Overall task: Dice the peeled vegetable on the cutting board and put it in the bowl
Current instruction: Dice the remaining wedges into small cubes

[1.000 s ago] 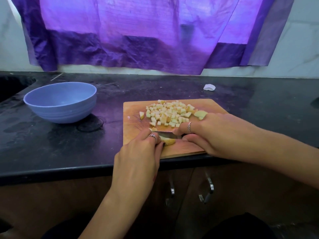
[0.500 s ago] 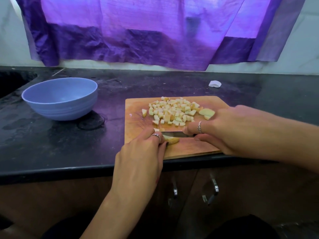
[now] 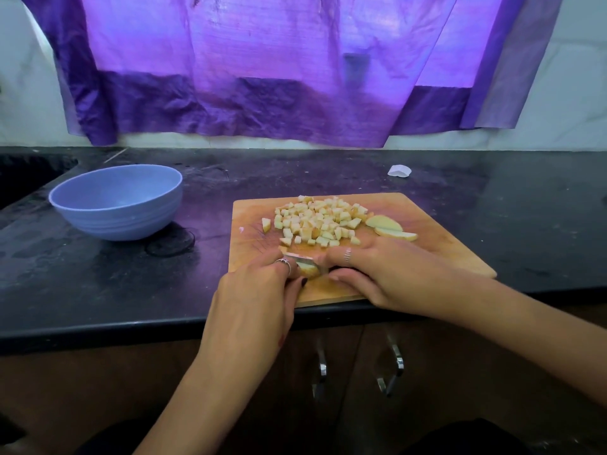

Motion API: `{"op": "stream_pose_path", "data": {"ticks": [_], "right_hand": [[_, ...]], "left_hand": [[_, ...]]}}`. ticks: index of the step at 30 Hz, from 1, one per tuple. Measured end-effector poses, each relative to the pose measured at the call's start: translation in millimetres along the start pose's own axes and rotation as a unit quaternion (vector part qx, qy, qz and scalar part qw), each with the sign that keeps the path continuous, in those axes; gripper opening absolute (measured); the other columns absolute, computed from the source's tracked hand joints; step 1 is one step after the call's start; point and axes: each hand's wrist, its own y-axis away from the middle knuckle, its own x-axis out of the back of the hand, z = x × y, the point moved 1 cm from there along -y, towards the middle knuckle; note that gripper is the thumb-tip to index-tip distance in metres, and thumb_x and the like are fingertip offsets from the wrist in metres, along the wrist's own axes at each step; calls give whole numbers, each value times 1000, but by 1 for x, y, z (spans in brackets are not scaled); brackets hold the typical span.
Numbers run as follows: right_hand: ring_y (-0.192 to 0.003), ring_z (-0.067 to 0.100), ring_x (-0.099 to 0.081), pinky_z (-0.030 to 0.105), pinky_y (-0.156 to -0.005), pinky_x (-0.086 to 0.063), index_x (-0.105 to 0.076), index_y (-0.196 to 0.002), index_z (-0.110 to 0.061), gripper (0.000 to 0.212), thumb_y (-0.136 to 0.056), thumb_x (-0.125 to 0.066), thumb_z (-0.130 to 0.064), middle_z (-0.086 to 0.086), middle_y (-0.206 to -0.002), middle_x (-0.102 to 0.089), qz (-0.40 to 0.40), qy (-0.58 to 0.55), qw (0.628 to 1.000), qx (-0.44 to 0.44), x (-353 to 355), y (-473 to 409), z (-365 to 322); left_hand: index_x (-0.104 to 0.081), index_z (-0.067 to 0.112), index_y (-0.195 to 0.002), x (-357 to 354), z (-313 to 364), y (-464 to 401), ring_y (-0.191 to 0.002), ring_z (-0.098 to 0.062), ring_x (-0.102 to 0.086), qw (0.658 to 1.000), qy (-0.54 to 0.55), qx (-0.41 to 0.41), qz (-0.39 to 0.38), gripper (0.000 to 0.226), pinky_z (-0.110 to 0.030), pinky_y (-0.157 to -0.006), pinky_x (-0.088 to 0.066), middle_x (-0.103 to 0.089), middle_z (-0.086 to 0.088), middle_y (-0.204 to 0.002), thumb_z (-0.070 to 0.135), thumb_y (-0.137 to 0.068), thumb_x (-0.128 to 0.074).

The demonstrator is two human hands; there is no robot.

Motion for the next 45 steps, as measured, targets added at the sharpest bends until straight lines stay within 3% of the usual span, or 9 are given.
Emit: {"op": "stream_pose_path", "data": {"ticks": [8, 12, 17, 22, 26, 30, 34, 37, 45], "right_hand": [[-89, 15, -55, 34, -79, -48, -41, -135, -45, 38, -99, -30, -44, -1, -108, -63, -13, 24, 1000, 5, 3, 7, 0], [-59, 19, -61, 32, -46, -49, -43, -132, -47, 43, -92, -30, -35, -6, -87, -68, 15, 89, 996, 4, 7, 27, 18], [-54, 20, -56, 33, -38, -44, -44, -134, -43, 56, -84, -35, -20, -7, -88, -52, 22, 145, 989, 23, 2, 37, 29], [-90, 9, -62, 31, -66, -51, -26, -130, -65, 38, -95, -22, -51, -21, -111, -61, -1, 54, 998, -46, 6, 33, 28], [-97, -1, -54, 26, -81, -47, -40, -121, -65, 36, -90, -46, -46, -22, -106, -61, -19, -68, 993, -97, 17, 34, 34], [-84, -7, -50, 12, -69, -39, -46, -117, -64, 36, -89, -52, -42, -23, -89, -60, -28, -115, 987, -109, 24, 39, 31], [-86, 5, -58, 27, -76, -48, -47, -124, -54, 39, -86, -41, -54, -15, -99, -66, 35, -116, 987, -109, 24, 35, 13], [-77, 2, -53, 18, -65, -41, -52, -122, -49, 36, -90, -38, -56, -17, -84, -60, 37, -94, 990, -102, 16, 25, -2], [-74, 0, -50, 26, -67, -44, -43, -129, -55, 38, -92, -39, -49, -18, -88, -59, -3, -85, 991, -101, 17, 8, -16]], "left_hand": [[-69, 22, -89, -1, 2, 5, -70, -22, -62, 1000, -8, 8, -2, 14, -28, -51, -37, -59, 10, -89, 33, -90, -60], [-71, 21, -82, -3, -3, 5, -58, -20, -63, 1000, 13, -4, 20, 5, -27, -44, -41, -63, 9, -80, 25, -82, -71], [-72, 21, -83, -6, -4, 5, -58, -15, -62, 999, 26, -12, 27, 4, -25, -44, -43, -63, 11, -80, 25, -80, -72], [-72, 25, -87, -5, -9, 5, -65, -10, -63, 998, 58, -17, 20, 7, -20, -50, -44, -64, 15, -85, 26, -80, -72], [-72, 26, -92, -4, -14, 6, -71, -10, -65, 997, 66, -28, 8, 9, -23, -52, -48, -64, 17, -91, 28, -84, -70], [-72, 27, -98, -3, -21, 10, -84, -10, -64, 994, 99, -37, 8, 19, -31, -69, -55, -65, 19, -102, 32, -87, -57], [-73, 21, -101, -7, -21, 16, -93, -4, -56, 995, 79, -51, 35, 27, -19, -79, -45, -67, 12, -105, 31, -90, -51], [-73, 19, -104, -9, -22, 19, -94, -5, -58, 995, 80, -45, 40, 32, -17, -82, -42, -67, 10, -107, 32, -92, -46], [-72, 14, -107, -13, -22, 23, -94, -8, -63, 993, 98, -42, 56, 35, -17, -86, -42, -68, 5, -110, 30, -92, -45]]}}
